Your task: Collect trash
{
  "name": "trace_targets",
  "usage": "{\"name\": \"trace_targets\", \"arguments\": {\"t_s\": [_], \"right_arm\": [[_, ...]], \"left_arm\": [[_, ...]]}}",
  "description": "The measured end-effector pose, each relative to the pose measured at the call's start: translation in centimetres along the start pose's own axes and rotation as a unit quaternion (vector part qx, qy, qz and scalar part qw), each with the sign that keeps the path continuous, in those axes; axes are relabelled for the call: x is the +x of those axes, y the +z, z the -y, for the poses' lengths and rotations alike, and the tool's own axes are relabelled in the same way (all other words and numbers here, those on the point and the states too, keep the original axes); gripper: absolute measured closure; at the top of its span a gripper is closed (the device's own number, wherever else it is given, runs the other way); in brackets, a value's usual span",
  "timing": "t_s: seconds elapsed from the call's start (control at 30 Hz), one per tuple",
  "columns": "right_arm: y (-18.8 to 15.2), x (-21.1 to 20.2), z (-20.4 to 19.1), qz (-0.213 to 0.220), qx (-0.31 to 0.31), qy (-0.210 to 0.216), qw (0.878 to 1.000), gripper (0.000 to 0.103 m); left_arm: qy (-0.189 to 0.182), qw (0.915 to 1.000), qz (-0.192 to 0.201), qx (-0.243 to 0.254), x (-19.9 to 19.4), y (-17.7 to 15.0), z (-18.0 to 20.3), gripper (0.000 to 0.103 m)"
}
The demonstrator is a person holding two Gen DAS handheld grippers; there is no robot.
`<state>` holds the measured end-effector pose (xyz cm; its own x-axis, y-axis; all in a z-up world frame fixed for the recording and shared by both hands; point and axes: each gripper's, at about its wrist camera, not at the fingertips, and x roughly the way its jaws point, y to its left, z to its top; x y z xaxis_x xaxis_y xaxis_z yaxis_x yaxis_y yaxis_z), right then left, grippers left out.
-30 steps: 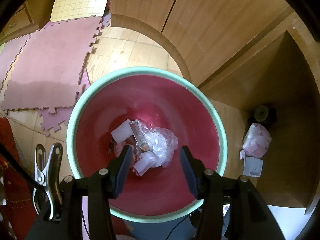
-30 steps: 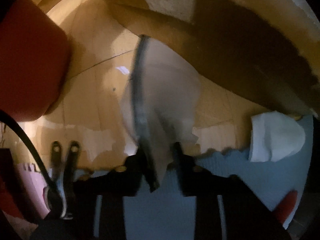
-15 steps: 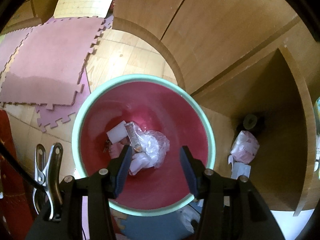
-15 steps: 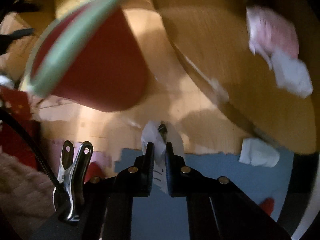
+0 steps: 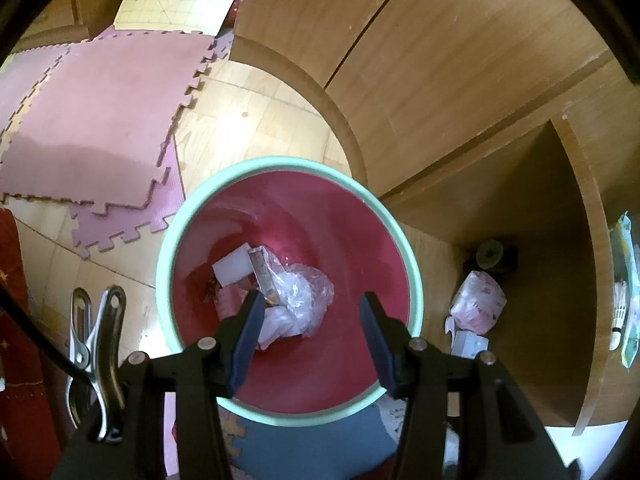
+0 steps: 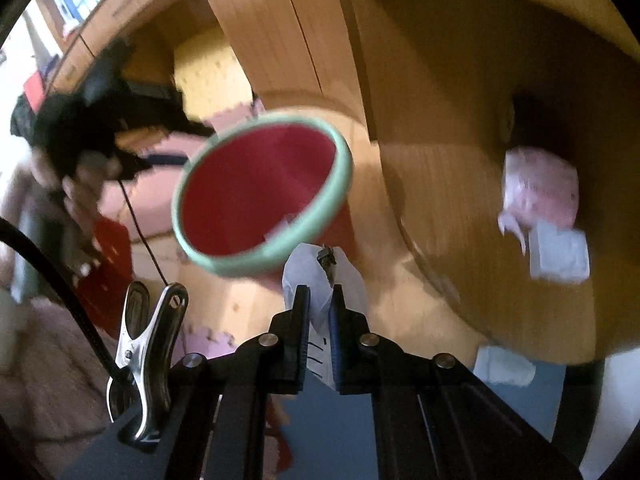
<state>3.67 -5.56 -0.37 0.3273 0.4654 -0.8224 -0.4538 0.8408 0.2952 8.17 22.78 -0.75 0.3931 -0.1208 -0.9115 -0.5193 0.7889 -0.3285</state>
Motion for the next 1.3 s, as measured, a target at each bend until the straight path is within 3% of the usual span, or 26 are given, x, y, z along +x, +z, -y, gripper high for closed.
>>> {"name": "trace_targets", "arguments": {"t_s": [0.2,0.67,0.87,0.93,1.03,1.3], "right_arm": [[4.2,-0.7,-1.9,0.059,0.003,0.024,0.998,0.093],[9.0,1.5,-4.6,0.105,-0.015,0.063,0.992,0.093],[7.3,2.4,-2.6,0.079,0.0,0.065,0.995,0.091],[6.5,2.3,-1.6,0.076,0.013,0.057,0.995,0.081],[5.2,1.4,0.0,0.079,0.033,0.042,0.995,0.075],[-0.4,-1.6,4.9,0.085,0.095,-0.011,0.992,0.068]], "left_arm": [[0.008,0.9999,0.005,-0.008,-0.2,0.2,-0.7,0.051],[0.006,0.9998,0.008,-0.02,-0.4,0.6,-1.7,0.051],[0.007,0.9999,0.002,-0.015,-0.1,0.7,-1.6,0.051],[0.007,0.9999,0.002,-0.007,-0.1,0.6,-1.2,0.051],[0.007,0.9999,0.003,0.01,-0.1,0.3,-0.5,0.051],[0.007,0.9988,0.008,0.047,-0.6,-1.6,1.8,0.051]]}}
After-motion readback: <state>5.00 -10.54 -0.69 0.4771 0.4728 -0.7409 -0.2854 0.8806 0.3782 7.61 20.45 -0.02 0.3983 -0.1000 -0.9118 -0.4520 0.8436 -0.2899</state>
